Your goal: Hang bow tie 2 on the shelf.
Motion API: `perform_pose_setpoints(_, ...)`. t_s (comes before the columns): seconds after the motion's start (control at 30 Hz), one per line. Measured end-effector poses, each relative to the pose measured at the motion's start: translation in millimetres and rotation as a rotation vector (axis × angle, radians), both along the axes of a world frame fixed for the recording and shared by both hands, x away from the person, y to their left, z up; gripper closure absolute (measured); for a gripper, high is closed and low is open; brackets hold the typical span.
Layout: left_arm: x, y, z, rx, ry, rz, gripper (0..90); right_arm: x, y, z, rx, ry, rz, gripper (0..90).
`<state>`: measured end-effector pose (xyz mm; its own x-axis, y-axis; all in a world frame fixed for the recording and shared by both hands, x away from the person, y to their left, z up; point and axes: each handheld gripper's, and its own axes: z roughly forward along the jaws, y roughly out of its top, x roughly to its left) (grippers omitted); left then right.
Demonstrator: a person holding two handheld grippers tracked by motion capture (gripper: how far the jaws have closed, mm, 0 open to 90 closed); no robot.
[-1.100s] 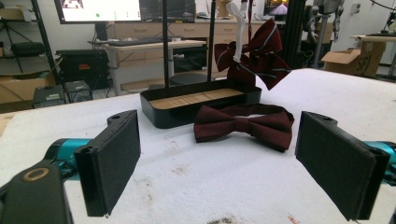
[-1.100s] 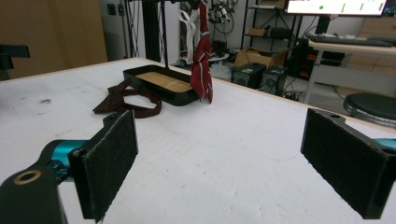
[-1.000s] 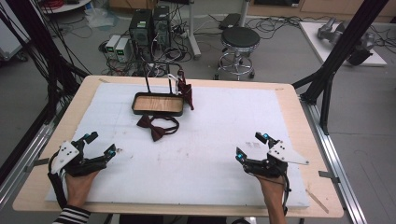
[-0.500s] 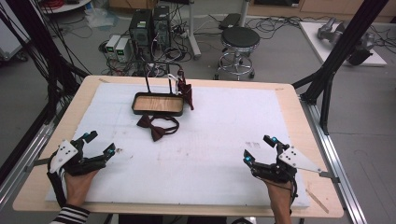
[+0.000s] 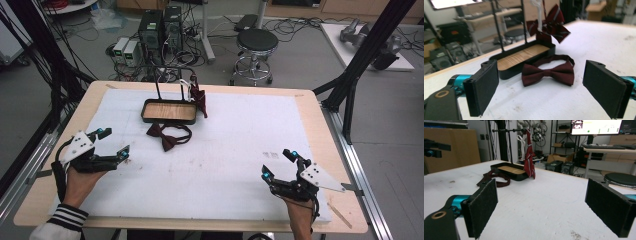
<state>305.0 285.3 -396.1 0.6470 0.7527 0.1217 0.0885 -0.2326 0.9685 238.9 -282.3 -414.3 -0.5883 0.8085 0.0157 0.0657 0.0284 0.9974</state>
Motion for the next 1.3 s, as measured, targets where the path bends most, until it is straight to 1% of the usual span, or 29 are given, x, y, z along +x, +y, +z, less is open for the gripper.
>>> perform_pose_setpoints(0.07, 7.7, -5.9, 3.6, 0.030, 0.020, -0.040, 13.9, 0.6, 0.7, -2.4, -0.003, 0.003, -0.001, 10.1)
perform_pose_setpoints(0.17, 18.1, -12.9, 9.0, 0.073, 0.051, -0.074, 13.9, 1.6, 2.1, -5.3, -0.004, 0.009, 0.000, 10.2)
perform_pose_setpoints(0.2, 21.0, -14.3, 11.1, 0.074, 0.061, -0.086, 13.9, 2.0, 2.2, -5.9, -0.011, 0.007, 0.001, 10.1)
perform_pose_setpoints(0.3, 29.3, -16.3, 18.6, 0.118, 0.079, -0.100, 13.9, 2.3, 3.7, -7.3, -0.016, 0.013, 0.004, 10.1)
perform_pose_setpoints(0.37, 34.8, -16.4, 22.8, 0.129, 0.091, -0.112, 13.9, 3.1, 3.3, -8.3, -0.018, 0.009, 0.008, 10.1)
perform_pose_setpoints(0.4, 37.6, -16.0, 24.6, 0.135, 0.095, -0.116, 13.9, 2.6, 3.5, -8.7, -0.013, 0.016, 0.008, 10.2)
perform_pose_setpoints(0.5, 46.1, -17.0, 28.0, 0.157, 0.117, -0.136, 13.9, 3.1, 2.5, -10.3, -0.013, 0.014, 0.006, 10.2)
perform_pose_setpoints(0.57, 51.1, -19.3, 28.8, 0.181, 0.125, -0.153, 13.9, 3.0, 1.8, -11.3, -0.013, 0.018, 0.003, 10.1)
perform_pose_setpoints(0.6, 53.5, -20.9, 28.9, 0.195, 0.133, -0.161, 13.9, 3.8, 1.1, -12.0, -0.018, 0.009, 0.005, 10.2)
perform_pose_setpoints(0.63, 56.3, -22.6, 28.7, 0.207, 0.136, -0.172, 13.9, 3.7, 0.9, -12.5, -0.018, 0.013, 0.002, 10.1)
perform_pose_setpoints(0.7, 61.6, -25.7, 27.7, 0.219, 0.148, -0.189, 13.9, 3.8, 0.4, -13.8, -0.013, 0.018, 0.005, 10.1)
perform_pose_setpoints(0.77, 67.0, -28.8, 27.2, 0.251, 0.170, -0.202, 13.9, 4.3, 0.3, -14.9, -0.013, 0.022, 0.010, 10.2)
perform_pose_setpoints(0.8, 69.0, -30.9, 26.5, 0.260, 0.176, -0.209, 13.9, 4.7, 0.3, -15.3, -0.017, 0.015, 0.012, 10.2)
perform_pose_setpoints(0.83, 71.2, -32.4, 26.8, 0.280, 0.180, -0.220, 13.9, 4.5, 0.9, -15.6, -0.017, 0.022, 0.010, 10.2)
perform_pose_setpoints(0.9, 74.4, -37.1, 26.5, 0.287, 0.185, -0.232, 14.0, 4.9, 1.5, -16.1, -0.020, 0.023, 0.013, 10.2)
perform_pose_setpoints(0.93, 75.6, -39.3, 25.8, 0.280, 0.192, -0.239, 14.1, 5.2, 1.7, -16.2, -0.022, 0.021, 0.013, 10.2)
perform_pose_setpoints(1.07, 81.2, -49.0, 23.8, 0.327, 0.209, -0.258, 14.2, 5.8, 2.2, -16.9, -0.022, 0.023, 0.012, 10.1)
perform_pose_setpoints(1.13, 84.5, -53.0, 23.4, 0.335, 0.213, -0.266, 14.2, 5.8, 2.1, -17.3, -0.021, 0.027, 0.012, 10.1)
perform_pose_setpoints(1.2, 88.4, -55.7, 23.2, 0.358, 0.214, -0.287, 14.2, 6.0, 2.0, -17.7, -0.021, 0.026, 0.013, 10.1)
perform_pose_setpoints(1.3, 96.3, -59.9, 21.6, 0.393, 0.233, -0.297, 14.2, 5.7, 2.0, -17.8, -0.019, 0.027, 0.011, 10.1)
